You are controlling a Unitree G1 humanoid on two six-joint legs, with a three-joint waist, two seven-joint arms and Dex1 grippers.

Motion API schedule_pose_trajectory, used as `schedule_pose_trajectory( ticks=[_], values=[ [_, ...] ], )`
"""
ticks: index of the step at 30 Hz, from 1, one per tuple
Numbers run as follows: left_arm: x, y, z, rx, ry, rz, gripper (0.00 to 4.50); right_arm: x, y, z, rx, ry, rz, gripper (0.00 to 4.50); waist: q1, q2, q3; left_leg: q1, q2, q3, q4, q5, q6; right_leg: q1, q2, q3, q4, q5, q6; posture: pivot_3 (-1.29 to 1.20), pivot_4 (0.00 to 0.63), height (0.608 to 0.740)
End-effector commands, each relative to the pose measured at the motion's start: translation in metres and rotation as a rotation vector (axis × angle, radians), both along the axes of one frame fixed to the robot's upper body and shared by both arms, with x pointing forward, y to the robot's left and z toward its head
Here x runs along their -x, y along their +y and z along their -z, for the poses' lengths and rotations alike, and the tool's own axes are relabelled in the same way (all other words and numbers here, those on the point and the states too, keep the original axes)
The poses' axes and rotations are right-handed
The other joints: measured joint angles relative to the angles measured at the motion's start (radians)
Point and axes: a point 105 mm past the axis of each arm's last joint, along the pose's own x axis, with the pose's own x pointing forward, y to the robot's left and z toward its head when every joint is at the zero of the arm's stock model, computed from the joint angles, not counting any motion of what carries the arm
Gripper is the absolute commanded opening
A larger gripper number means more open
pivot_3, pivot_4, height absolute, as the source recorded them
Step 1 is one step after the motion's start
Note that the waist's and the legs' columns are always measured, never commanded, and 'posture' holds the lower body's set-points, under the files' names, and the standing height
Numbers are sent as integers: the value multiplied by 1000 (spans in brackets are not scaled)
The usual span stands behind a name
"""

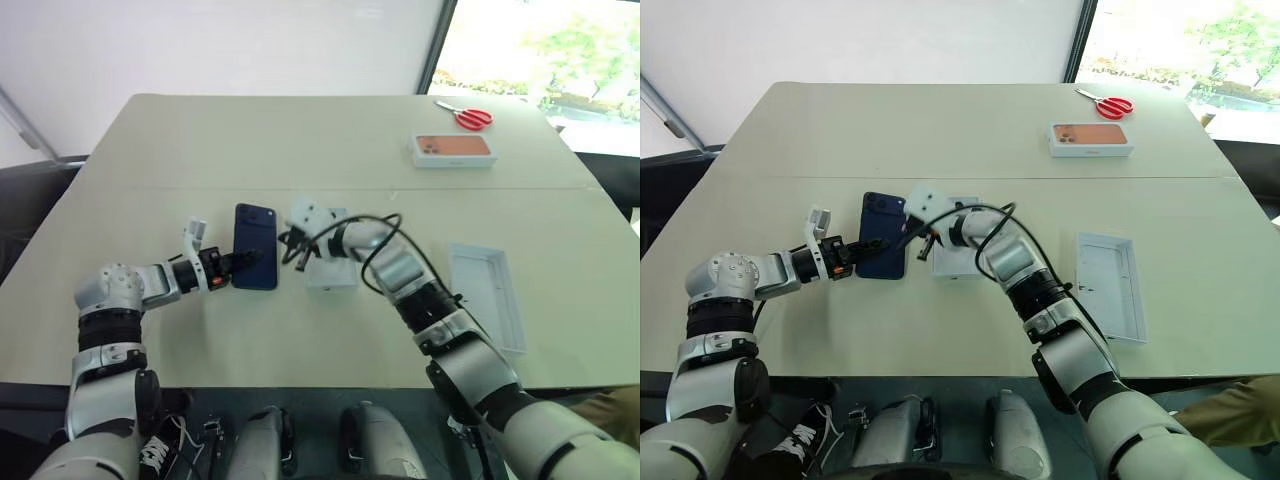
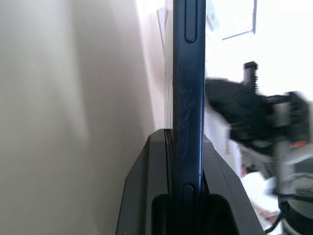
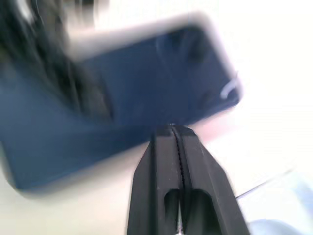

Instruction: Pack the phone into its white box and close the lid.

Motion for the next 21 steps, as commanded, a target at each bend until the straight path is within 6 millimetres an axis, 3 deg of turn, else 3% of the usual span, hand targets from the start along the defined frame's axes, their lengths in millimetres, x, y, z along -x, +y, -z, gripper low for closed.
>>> schedule_pose_trajectory(
  ticks=[1,2,6,10,13,21],
  values=[
    [3,1,-10,153,4,-16,0,17,-8,-27,-48,-13,-95,1878,0,0,0,0,0,0,0,0,0,0,0,0,0,0,0,0,150,740],
    [2,2,-10,139,-12,-32,0,24,-16,-23,-7,-24,-131,2333,3,0,0,0,0,0,0,0,0,0,0,0,0,0,0,0,150,740],
    [-3,2,-19,96,-74,-67,0,40,-45,-5,145,-1,-222,2333,6,-1,1,-2,-1,0,0,-2,0,0,-1,0,-2,0,0,0,150,740],
    [-7,3,-36,97,-178,-113,0,41,-79,37,420,-13,-238,2333,2,-2,1,-3,0,0,0,-2,-1,-2,-1,0,-2,0,0,0,150,740],
    [-5,-1,-34,74,-170,-110,0,46,-83,45,428,6,-264,2333,-1,-2,2,-4,0,0,-1,-1,-1,-4,-1,0,-2,0,0,0,150,740],
    [-3,-4,-31,56,-169,-122,0,36,-76,50,445,-61,-229,2333,8,-3,2,-5,0,0,1,0,0,-4,0,0,-1,0,0,0,150,740]
  ],
)
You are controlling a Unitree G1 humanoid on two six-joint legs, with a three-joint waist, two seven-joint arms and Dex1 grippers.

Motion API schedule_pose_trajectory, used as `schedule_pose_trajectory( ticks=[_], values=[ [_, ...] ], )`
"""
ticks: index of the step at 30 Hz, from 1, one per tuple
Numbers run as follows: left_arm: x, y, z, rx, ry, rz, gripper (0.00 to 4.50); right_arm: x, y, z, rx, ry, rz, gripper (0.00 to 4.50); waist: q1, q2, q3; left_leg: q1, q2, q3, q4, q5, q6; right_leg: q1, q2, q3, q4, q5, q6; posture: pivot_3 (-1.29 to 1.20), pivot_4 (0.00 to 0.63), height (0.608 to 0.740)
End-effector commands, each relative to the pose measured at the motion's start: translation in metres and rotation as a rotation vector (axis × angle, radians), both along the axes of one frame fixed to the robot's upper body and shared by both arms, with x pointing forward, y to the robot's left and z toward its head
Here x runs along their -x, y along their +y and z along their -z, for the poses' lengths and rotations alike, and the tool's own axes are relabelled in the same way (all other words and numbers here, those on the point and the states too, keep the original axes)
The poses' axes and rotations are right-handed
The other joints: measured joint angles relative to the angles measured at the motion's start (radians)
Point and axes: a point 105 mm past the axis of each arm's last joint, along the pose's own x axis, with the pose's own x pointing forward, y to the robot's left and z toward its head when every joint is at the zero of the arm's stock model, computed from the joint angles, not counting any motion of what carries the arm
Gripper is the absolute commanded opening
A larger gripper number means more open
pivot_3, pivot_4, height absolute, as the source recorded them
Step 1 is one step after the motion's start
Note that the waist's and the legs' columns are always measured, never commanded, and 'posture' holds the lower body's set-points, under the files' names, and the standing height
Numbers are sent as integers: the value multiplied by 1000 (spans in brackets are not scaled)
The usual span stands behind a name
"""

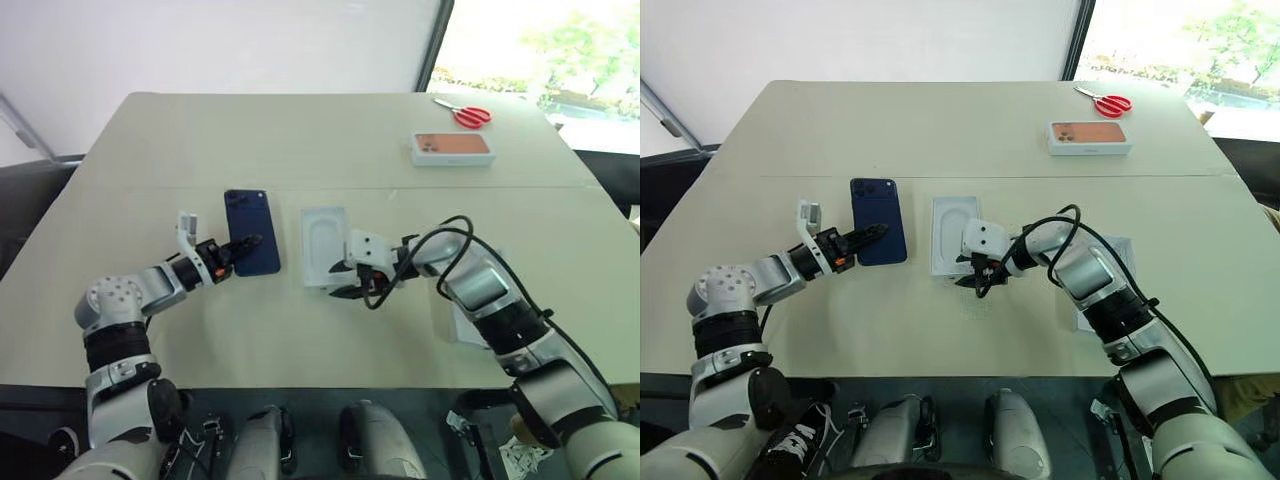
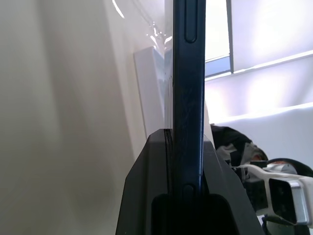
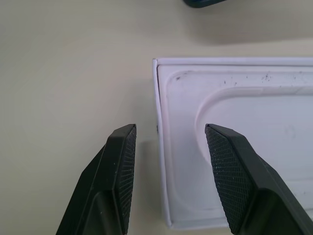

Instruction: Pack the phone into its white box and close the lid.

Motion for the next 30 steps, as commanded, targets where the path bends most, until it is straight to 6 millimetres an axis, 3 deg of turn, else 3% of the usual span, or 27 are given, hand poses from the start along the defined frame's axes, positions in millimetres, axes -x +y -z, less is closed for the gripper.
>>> schedule_pose_trajectory(
  ticks=[1,7,11,20,25,30],
  values=[
    [-2,-1,-23,14,-97,0,0,-5,6,-11,-15,-54,-15,2333,5,0,0,0,0,0,0,0,-1,0,0,0,0,0,0,0,150,740],
    [-4,-2,-20,-3,-89,-10,0,-6,3,-4,11,-43,-11,2333,7,0,0,0,0,0,0,0,-1,0,0,0,0,0,0,0,150,740],
    [-5,-2,-18,-3,-83,-18,0,-3,3,0,17,-29,-14,1040,5,0,0,0,0,0,0,0,0,0,0,0,0,0,0,0,150,740],
    [-7,0,-18,-9,-83,-29,0,-4,2,3,22,-29,4,1040,2,0,0,0,0,0,0,0,0,0,0,-1,0,0,0,0,150,740],
    [-7,0,-20,-10,-94,-38,0,1,-10,1,13,-14,34,1040,5,0,0,0,0,0,0,0,0,0,0,-1,0,0,0,0,150,740],
    [-9,2,-25,-11,-115,-54,0,12,-36,-1,32,-10,97,1040,33,0,0,0,0,0,0,-1,-1,0,0,-1,-1,0,0,0,150,740]
  ],
)
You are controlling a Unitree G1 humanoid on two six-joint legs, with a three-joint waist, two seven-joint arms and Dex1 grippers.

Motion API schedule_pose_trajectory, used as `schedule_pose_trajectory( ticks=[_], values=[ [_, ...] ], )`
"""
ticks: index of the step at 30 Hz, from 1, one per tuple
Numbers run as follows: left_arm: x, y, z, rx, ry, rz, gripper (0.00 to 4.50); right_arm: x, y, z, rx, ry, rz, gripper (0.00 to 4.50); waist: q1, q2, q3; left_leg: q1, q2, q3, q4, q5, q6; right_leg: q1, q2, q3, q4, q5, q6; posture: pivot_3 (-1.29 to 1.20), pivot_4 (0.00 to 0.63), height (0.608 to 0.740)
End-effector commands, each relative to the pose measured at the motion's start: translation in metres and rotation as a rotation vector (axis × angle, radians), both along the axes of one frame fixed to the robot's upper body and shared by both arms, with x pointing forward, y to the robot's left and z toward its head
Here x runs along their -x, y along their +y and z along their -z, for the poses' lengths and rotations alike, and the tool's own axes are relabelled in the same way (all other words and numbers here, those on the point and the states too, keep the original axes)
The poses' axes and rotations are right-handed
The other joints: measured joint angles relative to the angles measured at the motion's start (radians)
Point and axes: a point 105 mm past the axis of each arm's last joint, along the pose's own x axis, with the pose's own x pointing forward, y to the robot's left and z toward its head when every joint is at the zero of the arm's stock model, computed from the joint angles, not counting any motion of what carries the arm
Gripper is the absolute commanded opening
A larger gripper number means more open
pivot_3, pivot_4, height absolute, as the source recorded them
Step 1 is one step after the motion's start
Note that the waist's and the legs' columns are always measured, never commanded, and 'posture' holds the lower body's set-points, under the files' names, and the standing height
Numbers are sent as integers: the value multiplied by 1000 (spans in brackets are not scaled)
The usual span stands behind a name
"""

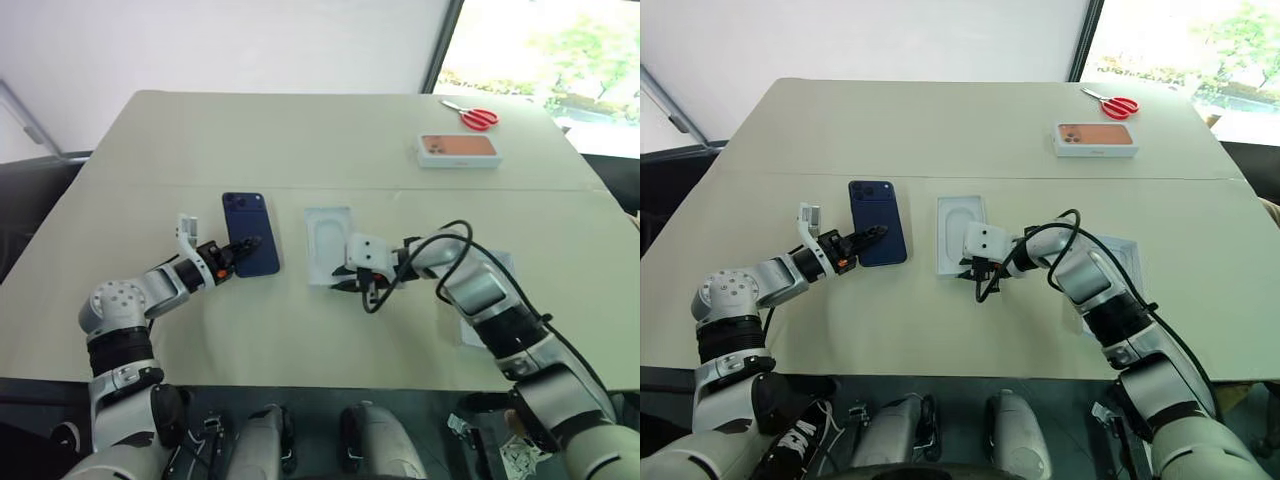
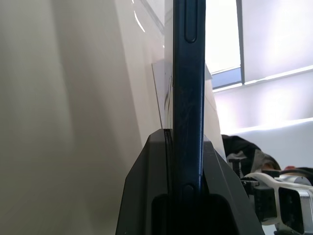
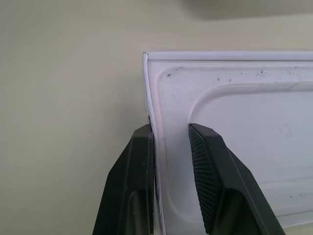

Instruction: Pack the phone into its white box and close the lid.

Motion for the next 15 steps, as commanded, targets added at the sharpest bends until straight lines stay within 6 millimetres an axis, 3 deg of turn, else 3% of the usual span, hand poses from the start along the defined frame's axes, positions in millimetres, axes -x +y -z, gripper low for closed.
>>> schedule_pose_trajectory(
  ticks=[1,6,10,13,15],
  values=[
    [-4,0,-25,15,-98,-5,0,12,-18,-5,0,16,48,1040,6,0,0,0,0,0,0,0,0,0,0,0,0,0,0,0,150,740],
    [-9,-14,-41,29,-129,23,0,25,-31,-6,7,19,116,1040,15,-1,0,-1,0,0,1,-1,0,0,0,0,-1,0,0,0,150,740],
    [-16,-27,-55,44,-153,47,0,26,-26,-6,-23,32,139,1040,18,-1,0,-1,0,0,1,0,1,0,0,0,-1,0,-1,0,150,740],
    [-18,-38,-55,41,-143,74,0,24,-18,-8,-59,57,148,1857,18,-1,0,-1,0,0,1,1,2,0,0,0,-1,0,0,0,150,740],
    [-18,-45,-54,45,-138,89,0,21,-15,-13,-83,58,155,2839,16,-1,0,-1,0,0,1,1,3,0,0,-1,-1,0,0,0,150,740]
  ],
)
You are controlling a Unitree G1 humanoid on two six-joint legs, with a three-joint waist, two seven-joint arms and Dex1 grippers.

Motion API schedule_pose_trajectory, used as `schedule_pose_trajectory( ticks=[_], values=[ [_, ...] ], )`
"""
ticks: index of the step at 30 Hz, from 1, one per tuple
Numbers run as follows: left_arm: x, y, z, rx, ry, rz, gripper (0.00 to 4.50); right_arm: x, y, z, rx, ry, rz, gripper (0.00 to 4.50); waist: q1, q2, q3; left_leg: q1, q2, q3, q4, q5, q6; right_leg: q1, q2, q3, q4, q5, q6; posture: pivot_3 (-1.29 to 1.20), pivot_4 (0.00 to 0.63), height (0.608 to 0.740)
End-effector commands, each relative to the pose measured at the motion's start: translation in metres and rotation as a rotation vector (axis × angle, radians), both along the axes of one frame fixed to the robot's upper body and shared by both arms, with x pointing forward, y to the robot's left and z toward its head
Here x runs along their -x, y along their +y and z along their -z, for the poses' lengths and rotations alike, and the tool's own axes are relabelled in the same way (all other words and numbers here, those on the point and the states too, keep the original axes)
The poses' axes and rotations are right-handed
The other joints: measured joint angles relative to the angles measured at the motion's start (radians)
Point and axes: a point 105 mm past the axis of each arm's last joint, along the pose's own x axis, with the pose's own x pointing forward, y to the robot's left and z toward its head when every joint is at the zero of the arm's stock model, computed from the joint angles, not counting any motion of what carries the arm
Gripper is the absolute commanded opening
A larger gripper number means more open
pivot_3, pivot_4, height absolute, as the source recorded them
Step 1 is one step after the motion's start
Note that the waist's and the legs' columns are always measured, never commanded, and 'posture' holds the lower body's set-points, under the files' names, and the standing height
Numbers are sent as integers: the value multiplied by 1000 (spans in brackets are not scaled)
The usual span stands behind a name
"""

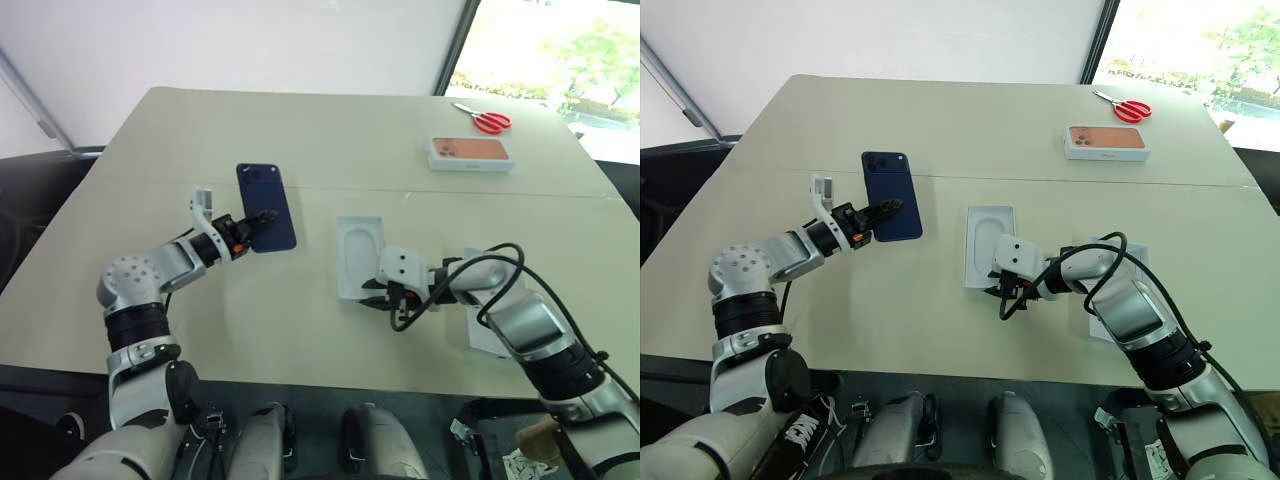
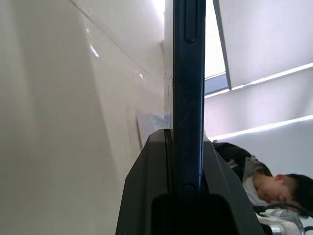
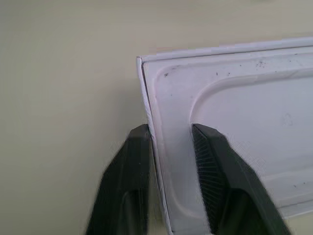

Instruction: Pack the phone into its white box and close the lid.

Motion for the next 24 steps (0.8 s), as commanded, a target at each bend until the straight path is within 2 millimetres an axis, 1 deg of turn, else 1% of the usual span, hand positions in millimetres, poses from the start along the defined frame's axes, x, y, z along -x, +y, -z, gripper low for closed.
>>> schedule_pose_trajectory(
  ticks=[1,2,3,5,7,9,11,12,14,16,18,20,22,24],
  values=[
    [2,-17,-16,29,-53,52,0,-5,9,-21,-67,-34,-9,3309,-1,0,0,0,0,0,0,0,0,0,0,0,0,0,0,0,150,740],
    [2,-21,-15,31,-50,61,0,-6,10,-25,-77,-36,-14,3856,0,0,0,0,0,0,0,0,0,0,0,-1,0,0,0,0,150,740],
    [3,-25,-15,35,-50,72,0,-7,9,-29,-84,-53,-19,4254,1,-1,0,0,0,0,0,0,0,0,0,-1,0,0,0,0,150,740],
    [4,-33,-14,30,-46,91,0,-11,4,-41,-113,-69,-7,4254,2,-1,1,0,0,0,1,0,0,1,0,-1,0,0,0,0,150,740],
    [7,-43,-14,39,-43,120,0,-22,-4,-65,-214,-94,46,4254,2,-1,1,0,0,0,2,0,1,1,0,-1,0,0,0,0,150,740],
    [7,-49,-13,39,-35,133,0,-26,-9,-80,-284,-99,71,4254,4,-1,1,0,0,0,2,0,1,1,0,-1,0,0,0,0,150,740],
    [11,-63,-8,39,-15,174,0,-35,-28,-90,-338,-119,125,4254,6,-1,1,0,0,0,2,0,1,2,0,-2,0,0,0,0,150,740],
    [14,-70,-5,37,-4,197,0,-38,-40,-91,-355,-123,149,4254,9,-2,1,0,0,0,2,0,1,2,0,-2,0,0,0,0,150,740],
    [18,-84,0,29,19,248,0,-46,-66,-80,-314,-168,217,4254,12,-2,1,0,0,-1,2,0,2,3,0,-3,0,0,1,0,150,740],
    [21,-95,2,39,40,287,0,-46,-76,-72,-295,-159,234,4254,9,-2,1,0,0,-1,2,0,3,4,0,-4,-2,0,1,0,150,740],
    [21,-103,-2,71,46,308,0,-45,-77,-67,-273,-155,225,4254,3,-2,1,0,0,0,2,0,5,4,0,-3,-3,0,1,0,150,740],
    [25,-116,-1,93,72,339,0,-44,-72,-63,-269,-161,210,4254,-2,-2,2,0,0,0,2,0,5,4,1,-3,-3,0,1,0,150,740],
    [32,-127,3,77,86,366,0,-45,-67,-61,-268,-172,202,4254,-3,-2,2,0,1,0,2,1,4,4,3,-3,-2,0,2,0,150,740],
    [34,-132,6,83,110,374,0,-46,-66,-60,-259,-181,203,4254,-2,-2,2,1,1,-1,2,1,3,4,4,-4,0,0,2,0,150,740]
  ],
)
